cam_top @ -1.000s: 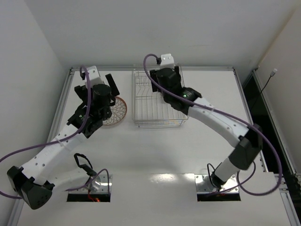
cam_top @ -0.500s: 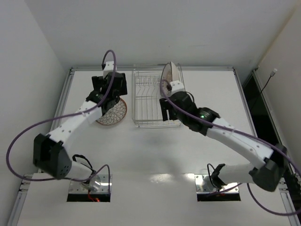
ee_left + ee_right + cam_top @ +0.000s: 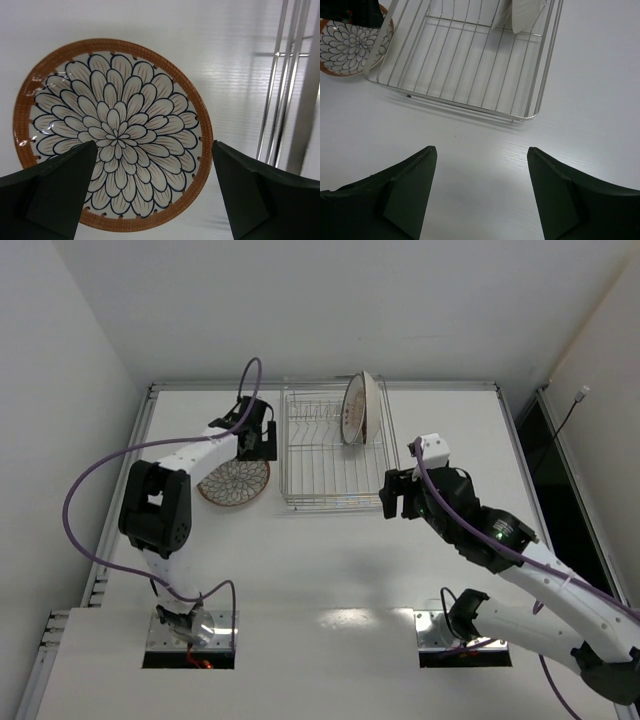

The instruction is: Load the plates into the dish rack

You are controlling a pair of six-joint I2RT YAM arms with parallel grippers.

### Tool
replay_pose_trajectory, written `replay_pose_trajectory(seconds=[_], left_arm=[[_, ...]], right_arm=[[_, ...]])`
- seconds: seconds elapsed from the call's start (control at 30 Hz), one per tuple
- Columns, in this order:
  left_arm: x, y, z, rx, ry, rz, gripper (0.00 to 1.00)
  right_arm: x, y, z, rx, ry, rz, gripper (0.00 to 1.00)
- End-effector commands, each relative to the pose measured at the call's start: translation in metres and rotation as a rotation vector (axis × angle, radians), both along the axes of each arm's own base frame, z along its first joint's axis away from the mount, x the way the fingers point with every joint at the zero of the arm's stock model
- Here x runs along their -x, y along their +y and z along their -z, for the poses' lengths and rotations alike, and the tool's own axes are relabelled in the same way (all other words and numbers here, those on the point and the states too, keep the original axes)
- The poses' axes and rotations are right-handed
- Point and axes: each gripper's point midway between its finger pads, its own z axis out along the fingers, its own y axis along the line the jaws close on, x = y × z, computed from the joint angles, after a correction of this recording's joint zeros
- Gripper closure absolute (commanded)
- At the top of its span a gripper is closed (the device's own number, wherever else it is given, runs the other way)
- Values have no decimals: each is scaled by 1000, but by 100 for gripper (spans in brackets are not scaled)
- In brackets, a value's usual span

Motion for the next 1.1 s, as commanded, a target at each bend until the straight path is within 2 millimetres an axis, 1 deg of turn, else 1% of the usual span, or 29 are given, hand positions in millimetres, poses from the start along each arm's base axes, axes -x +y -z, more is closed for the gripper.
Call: replay_pose_trajectory(seconds=[0.0,0.03,0.07,0.1,0.2,0.23,0.27,0.3,0.33,0.37,0.4,0.43,0.47,0.5,0.53,0.57,0.6,0.63,0.77,0.8,0.83,0.87,0.9,0.93,1.07], left_arm=[[-5,-9,3,47,33,53,1],[-6,-9,5,43,46,53,1],[-3,-9,16,33,87,70,4],[-6,-10,17,33,86,70,5],[-2,-9,25,18,122,77,7],[-2,-7,30,8,131,72,7],[0,-6,31,6,139,71,7],[0,-6,33,-2,151,78,7],[1,-6,37,-4,160,78,7],[3,-3,37,-24,169,82,7],[4,-8,42,-28,181,94,7],[4,-10,39,-43,177,97,7],[10,-11,49,-81,209,109,7],[8,-9,49,-94,212,102,7],[10,-12,52,-107,217,110,7],[13,-9,59,-128,243,114,7],[14,-11,58,-141,239,118,7],[17,-10,64,-147,259,118,9],[18,-11,68,-148,274,132,9],[19,-11,73,-151,284,132,9],[19,-11,73,-151,284,132,9],[17,-13,70,-146,279,144,9],[17,-13,70,-145,279,144,9],[17,-15,71,-136,281,149,9],[20,-13,75,-146,300,157,9]], right_arm=[[0,-5,2,42,-9,-4,29],[2,-7,3,53,-14,-10,29],[3,-9,6,54,-13,-10,29],[3,-9,6,62,-16,-14,29],[6,-13,10,68,-19,-18,29],[7,-14,8,61,-27,-18,29],[8,-15,12,67,-21,-18,29],[9,-15,9,60,-28,-18,29],[9,-16,7,53,-34,-17,27],[10,-17,8,60,-28,-18,27],[10,-18,9,69,-31,-22,27],[10,-18,9,69,-31,-22,27],[11,-19,10,75,-25,-23,27],[11,-19,10,75,-25,-23,27],[11,-19,10,75,-25,-23,27],[11,-19,10,75,-25,-23,27],[11,-19,10,75,-25,-23,27],[11,-19,10,75,-25,-23,27],[11,-18,6,69,-31,-22,27],[11,-18,6,69,-31,-22,27],[10,-18,2,61,-39,-22,27],[10,-18,6,75,-25,-23,27],[10,-18,6,75,-25,-23,27],[10,-17,1,68,-32,-22,27],[9,-15,-1,64,-31,-30,27]])
